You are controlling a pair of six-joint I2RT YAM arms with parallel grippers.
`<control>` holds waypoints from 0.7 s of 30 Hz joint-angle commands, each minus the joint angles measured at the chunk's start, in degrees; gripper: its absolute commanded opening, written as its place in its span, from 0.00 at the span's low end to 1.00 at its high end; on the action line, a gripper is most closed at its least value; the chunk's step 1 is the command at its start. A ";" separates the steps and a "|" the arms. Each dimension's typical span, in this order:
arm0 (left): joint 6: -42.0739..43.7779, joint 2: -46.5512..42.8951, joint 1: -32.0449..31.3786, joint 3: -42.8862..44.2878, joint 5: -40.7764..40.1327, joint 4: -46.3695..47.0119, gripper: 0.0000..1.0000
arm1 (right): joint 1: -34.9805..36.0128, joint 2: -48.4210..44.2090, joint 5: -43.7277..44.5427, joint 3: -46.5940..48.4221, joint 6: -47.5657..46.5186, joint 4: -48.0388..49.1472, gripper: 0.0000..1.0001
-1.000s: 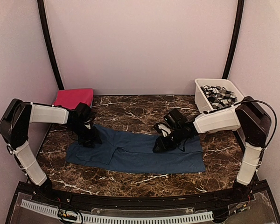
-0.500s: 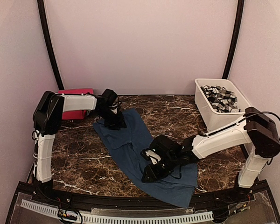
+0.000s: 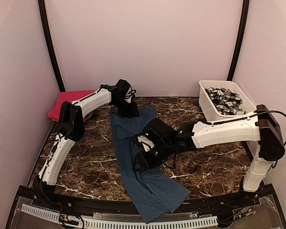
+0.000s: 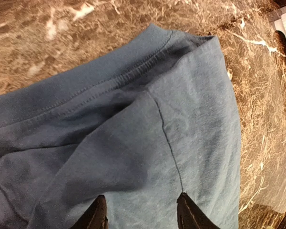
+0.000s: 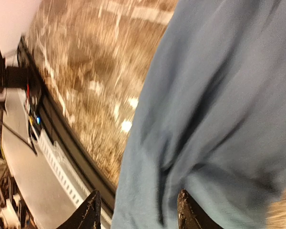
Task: Fold and stack the mixed laundry pile
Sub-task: Rotate the rectangle-folded T-shirt at the center of the board.
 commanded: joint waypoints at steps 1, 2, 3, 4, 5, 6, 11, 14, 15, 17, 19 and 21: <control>1.66 -8.11 2.04 2.19 -0.26 -6.10 0.50 | -8.93 -5.24 2.52 2.18 -7.07 -3.33 0.52; 1.70 -9.59 2.08 -0.34 -0.77 -6.17 0.50 | -10.91 -5.42 2.57 2.49 -8.52 -3.40 0.51; 1.64 -12.84 2.11 -1.85 -0.92 -6.24 0.50 | -12.64 -5.09 2.44 3.19 -9.64 -3.40 0.51; 1.06 -14.55 2.12 -5.99 -0.84 -6.20 0.50 | -14.35 -4.35 2.07 4.05 -10.79 -3.12 0.51; 0.57 -18.41 2.12 -8.89 -0.47 -5.64 0.50 | -15.75 -3.29 1.99 5.13 -11.90 -2.88 0.50; -0.64 -20.37 2.12 -15.26 -0.18 -3.84 0.50 | -16.90 -1.87 2.10 6.55 -12.80 -2.84 0.50; -5.70 -37.55 1.07 -41.89 0.15 10.35 0.48 | -20.23 7.27 1.41 15.03 -16.44 -2.06 0.44; -7.30 -41.64 0.44 -53.39 1.03 14.13 0.45 | -20.40 13.08 0.05 20.48 -17.18 -1.57 0.40; -7.83 -42.71 -0.03 -55.00 0.63 15.28 0.45 | -20.40 14.90 -0.53 22.12 -17.23 -1.56 0.39; -8.71 -43.20 -0.84 -59.80 1.26 17.30 0.43 | -20.39 18.47 -0.27 25.13 -17.19 -1.92 0.35; -9.45 -42.94 -2.04 -62.26 1.84 19.40 0.43 | -20.55 21.26 -0.41 27.07 -17.29 -2.01 0.33; -9.80 -41.60 -3.36 -63.38 1.44 20.38 0.42 | -20.85 23.56 -0.45 28.10 -17.30 -1.88 0.32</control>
